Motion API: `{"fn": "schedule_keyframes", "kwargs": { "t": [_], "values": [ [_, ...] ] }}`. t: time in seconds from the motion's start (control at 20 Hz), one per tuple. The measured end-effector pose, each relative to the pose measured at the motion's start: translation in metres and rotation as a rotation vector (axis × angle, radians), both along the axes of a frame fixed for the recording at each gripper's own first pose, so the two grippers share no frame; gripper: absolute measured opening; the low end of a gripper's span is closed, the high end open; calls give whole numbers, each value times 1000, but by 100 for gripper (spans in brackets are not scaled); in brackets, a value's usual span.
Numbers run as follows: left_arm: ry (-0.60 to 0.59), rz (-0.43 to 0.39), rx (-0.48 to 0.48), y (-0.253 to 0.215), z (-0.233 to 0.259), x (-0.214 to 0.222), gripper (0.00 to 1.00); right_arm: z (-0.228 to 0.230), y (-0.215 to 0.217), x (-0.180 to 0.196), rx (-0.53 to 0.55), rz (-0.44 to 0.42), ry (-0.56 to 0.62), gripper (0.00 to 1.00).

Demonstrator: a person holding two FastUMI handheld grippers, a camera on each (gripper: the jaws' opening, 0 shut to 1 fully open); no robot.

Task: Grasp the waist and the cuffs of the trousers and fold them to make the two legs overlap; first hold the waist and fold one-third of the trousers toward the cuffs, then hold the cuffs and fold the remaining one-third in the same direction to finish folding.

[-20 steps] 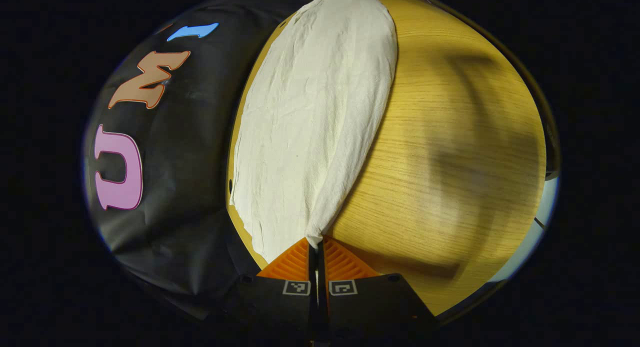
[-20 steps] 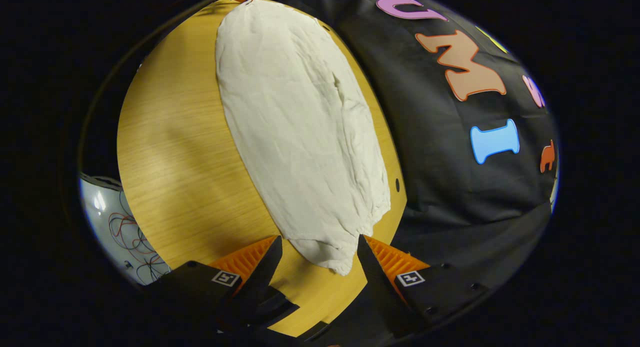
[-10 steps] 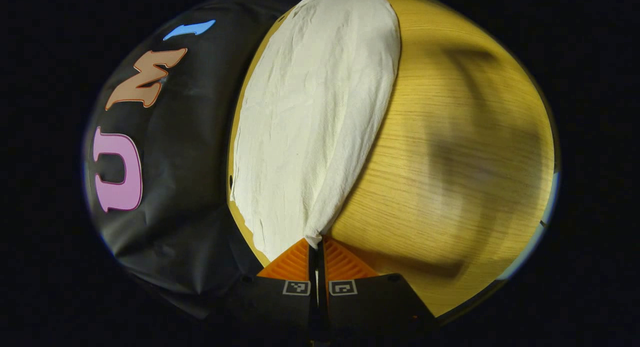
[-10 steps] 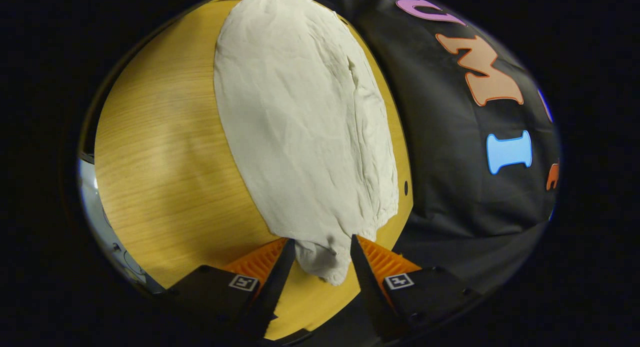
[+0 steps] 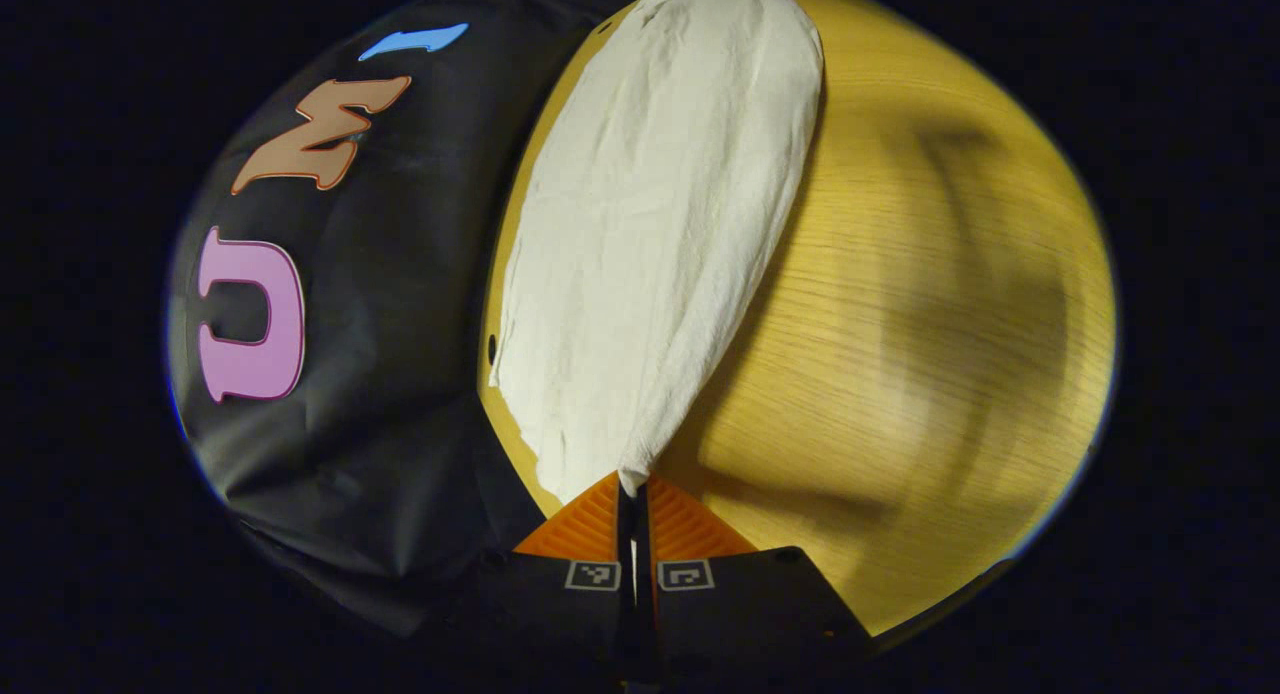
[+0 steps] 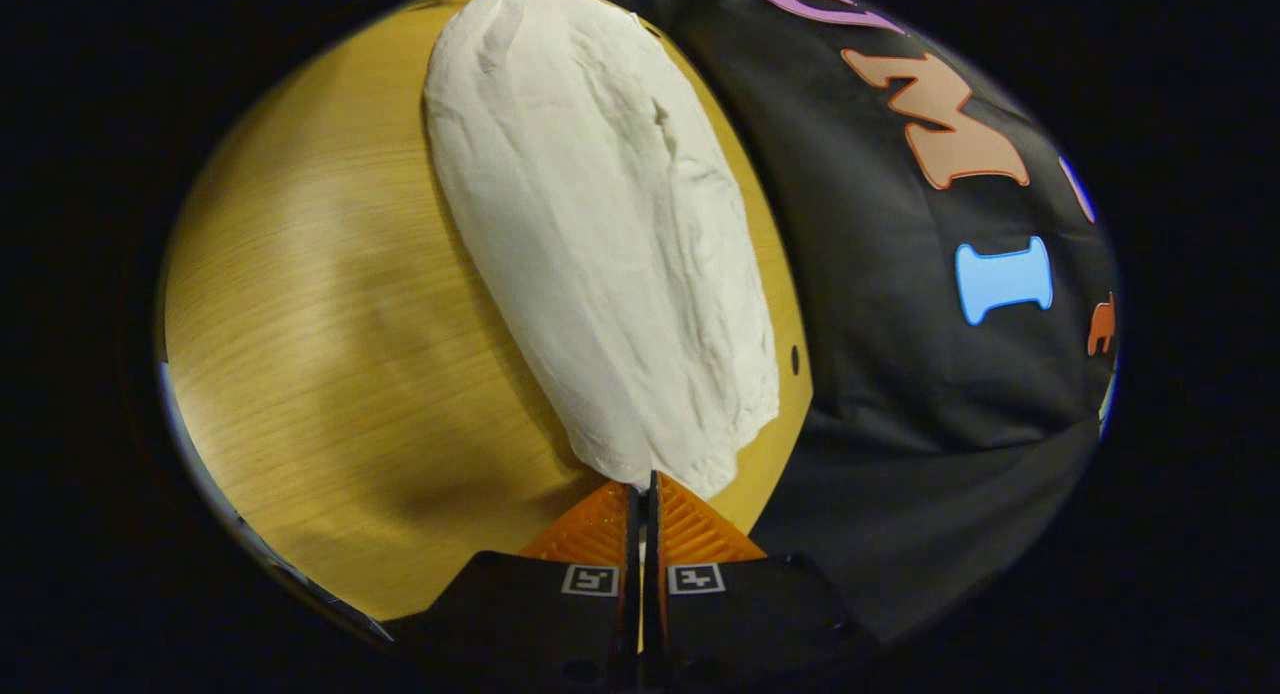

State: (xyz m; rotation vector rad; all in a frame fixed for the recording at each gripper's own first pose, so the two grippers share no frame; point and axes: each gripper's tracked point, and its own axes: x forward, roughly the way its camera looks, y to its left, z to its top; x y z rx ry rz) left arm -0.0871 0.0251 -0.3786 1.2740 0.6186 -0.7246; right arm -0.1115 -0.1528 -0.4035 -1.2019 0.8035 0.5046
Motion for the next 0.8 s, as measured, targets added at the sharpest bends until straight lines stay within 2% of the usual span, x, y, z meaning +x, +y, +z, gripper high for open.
{"fn": "schedule_keyframes", "kwargs": {
  "t": [0.35, 0.55, 0.7, 0.8],
  "values": [
    [-69, 73, -13, -7, 35, 51, 0, 53, 4, 83, 60, -52, -175, 4],
    [-103, 159, -45, -14, 59, 85, 0, 60, 1, 116, 96, -72, -225, 4],
    [-130, 243, -82, -21, 76, 113, 0, 57, -2, 144, 158, -136, -262, 4],
    [-166, 263, -77, -29, 87, 134, 0, 55, 0, 170, 198, -178, -290, 4]
  ]
}}
